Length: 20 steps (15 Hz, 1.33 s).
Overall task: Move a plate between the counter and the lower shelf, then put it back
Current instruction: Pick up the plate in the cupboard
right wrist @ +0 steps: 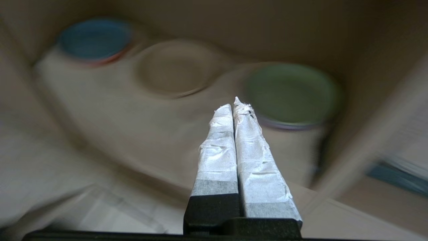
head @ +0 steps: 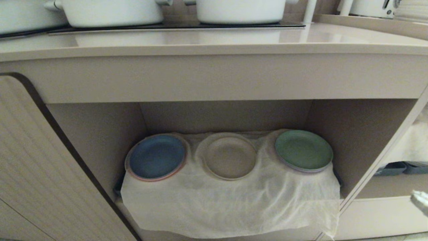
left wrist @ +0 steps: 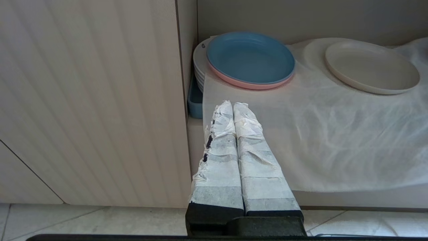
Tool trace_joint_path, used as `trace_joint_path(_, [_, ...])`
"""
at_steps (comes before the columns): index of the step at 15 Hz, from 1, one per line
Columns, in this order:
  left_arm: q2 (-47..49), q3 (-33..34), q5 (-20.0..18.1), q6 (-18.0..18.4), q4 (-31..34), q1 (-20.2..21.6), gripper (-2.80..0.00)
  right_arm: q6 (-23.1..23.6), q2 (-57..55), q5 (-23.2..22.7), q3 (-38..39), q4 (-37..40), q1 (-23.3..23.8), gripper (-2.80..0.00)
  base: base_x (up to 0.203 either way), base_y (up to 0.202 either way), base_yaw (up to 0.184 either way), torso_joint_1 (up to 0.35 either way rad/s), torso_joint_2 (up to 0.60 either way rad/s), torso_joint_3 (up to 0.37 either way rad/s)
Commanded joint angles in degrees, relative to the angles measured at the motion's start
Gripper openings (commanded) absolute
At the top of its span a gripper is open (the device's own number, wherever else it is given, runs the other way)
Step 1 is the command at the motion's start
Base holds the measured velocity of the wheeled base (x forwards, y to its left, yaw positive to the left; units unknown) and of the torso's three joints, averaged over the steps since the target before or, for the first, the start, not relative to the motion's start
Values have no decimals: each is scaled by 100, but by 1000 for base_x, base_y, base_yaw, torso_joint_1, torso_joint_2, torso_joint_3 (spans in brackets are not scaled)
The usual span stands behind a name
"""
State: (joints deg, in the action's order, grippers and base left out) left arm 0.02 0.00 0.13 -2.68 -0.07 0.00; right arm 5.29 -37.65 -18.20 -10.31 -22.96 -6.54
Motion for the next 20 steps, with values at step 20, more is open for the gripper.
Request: trace_joint_path(20, [-2, 0, 4, -4, -1, 0, -280, 313, -7018, -201, -3196, -49, -2216, -280, 0, 0, 0, 0, 0, 0])
